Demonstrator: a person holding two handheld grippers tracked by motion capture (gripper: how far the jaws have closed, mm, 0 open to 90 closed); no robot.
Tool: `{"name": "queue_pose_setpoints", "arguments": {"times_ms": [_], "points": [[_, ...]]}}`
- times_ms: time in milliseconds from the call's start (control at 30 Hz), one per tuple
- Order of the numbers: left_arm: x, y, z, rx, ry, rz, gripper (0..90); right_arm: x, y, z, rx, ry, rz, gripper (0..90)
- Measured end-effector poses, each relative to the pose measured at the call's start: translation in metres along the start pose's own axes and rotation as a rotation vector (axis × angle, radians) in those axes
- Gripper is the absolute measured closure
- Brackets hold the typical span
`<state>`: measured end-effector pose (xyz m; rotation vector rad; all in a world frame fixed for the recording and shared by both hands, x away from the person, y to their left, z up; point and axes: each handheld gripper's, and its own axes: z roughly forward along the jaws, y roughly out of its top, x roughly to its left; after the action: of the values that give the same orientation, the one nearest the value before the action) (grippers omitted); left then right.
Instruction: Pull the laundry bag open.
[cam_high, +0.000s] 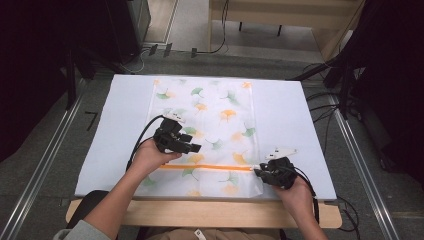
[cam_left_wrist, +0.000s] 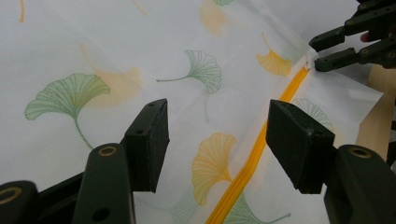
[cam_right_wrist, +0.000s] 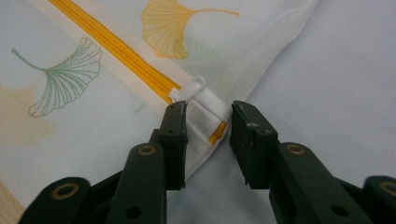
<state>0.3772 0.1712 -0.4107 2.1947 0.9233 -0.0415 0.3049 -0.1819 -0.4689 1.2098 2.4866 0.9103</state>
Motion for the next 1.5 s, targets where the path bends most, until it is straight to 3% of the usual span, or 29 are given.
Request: {"name": "queue_pose_setpoints", "arguments": {"times_ms": [133,333,533,600,667,767,933,1100,1500], "points": [[-0.002,0.000,0.002,0.009,0.000,0.012,39.7,0.003,0.002,0.002,0.000,-0.007,-0.014,75.3],[-0.005,0.000,0.004,0.008,-0.016,0.023,41.5,0.002,0.004,0.003,0.007,0.016,0.025,82.9],[-0.011,0.001,0.004,-0.017,-0.033,0.036,46.1,-0.005,0.008,0.001,0.020,0.079,0.088,85.7],[-0.012,0.001,0.004,-0.021,-0.053,0.033,50.5,-0.007,0.010,-0.005,-0.013,0.097,0.098,85.7],[-0.014,0.001,0.004,-0.013,-0.065,0.031,52.0,-0.007,0.011,-0.008,-0.021,0.097,0.096,85.7],[-0.023,0.001,0.010,0.001,-0.092,0.048,58.6,-0.002,0.016,-0.023,-0.096,0.091,0.050,85.5],[-0.036,0.003,0.017,-0.011,-0.123,0.085,65.2,0.003,0.017,-0.021,-0.072,0.093,0.025,85.3],[-0.053,0.005,0.029,-0.016,-0.163,0.126,69.1,0.003,0.019,-0.023,-0.075,0.108,0.041,85.1],[-0.075,0.011,0.055,0.020,-0.202,0.141,73.8,0.000,0.019,-0.021,-0.069,0.121,0.043,84.8]]}}
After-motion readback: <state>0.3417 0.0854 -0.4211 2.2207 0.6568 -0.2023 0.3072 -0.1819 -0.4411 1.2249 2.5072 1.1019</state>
